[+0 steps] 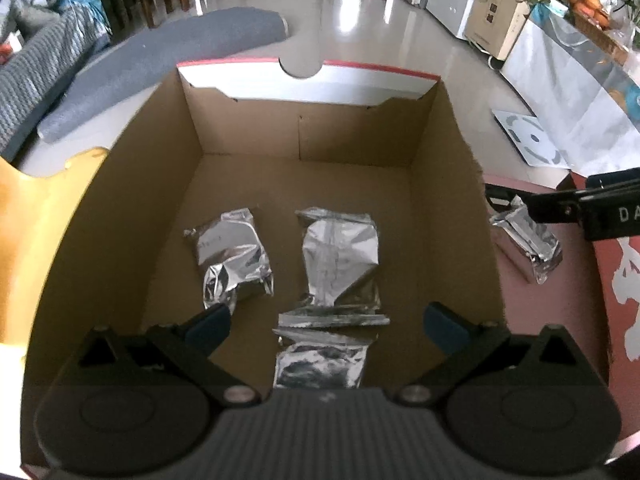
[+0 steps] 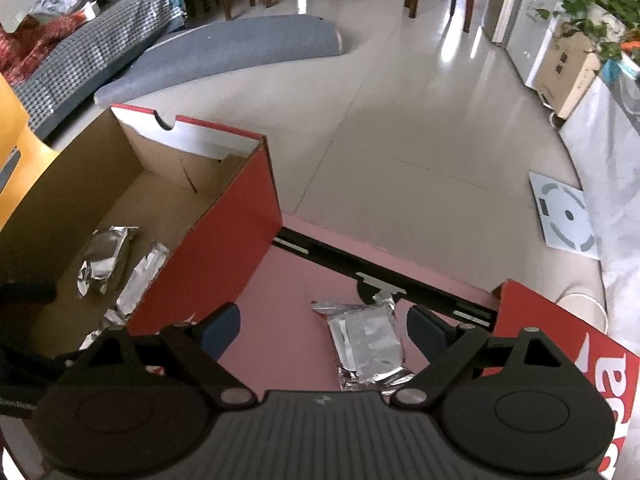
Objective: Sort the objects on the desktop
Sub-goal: 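Raise the open left gripper and move it back over the red lid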
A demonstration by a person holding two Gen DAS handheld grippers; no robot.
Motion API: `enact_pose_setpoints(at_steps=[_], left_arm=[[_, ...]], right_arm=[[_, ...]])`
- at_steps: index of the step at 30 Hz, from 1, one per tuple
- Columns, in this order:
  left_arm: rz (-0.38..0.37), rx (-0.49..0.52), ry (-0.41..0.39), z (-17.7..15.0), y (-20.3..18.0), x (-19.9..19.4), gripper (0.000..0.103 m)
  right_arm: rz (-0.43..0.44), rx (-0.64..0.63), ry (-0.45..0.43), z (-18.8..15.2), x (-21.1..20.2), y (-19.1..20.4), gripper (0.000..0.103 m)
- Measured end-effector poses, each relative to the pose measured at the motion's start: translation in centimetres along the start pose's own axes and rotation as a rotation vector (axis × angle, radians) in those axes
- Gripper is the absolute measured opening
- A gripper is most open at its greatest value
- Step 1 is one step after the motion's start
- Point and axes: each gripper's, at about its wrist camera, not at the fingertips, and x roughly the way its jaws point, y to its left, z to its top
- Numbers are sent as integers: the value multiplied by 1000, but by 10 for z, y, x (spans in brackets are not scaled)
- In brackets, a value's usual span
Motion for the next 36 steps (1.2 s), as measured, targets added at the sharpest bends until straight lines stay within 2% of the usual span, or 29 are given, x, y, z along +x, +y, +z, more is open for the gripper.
enact_pose_setpoints(at_steps=[9,19,25,36], left_arm=[[35,2,-48,-1,-17,-22,103],[102,-6,-39,-9,-31,-32,103],[121,-50,-70,-9,-30,-46,103],[48,-30,-106,-4,-62,-75,103]], right_arm=[[-40,19,7,-12,-8,-10,90],[-47,6,-16,-23,-18,-24,90],[-70,16,-29,-26,-24,-34,90],[-97,80,-32,-35,-31,-61,90]])
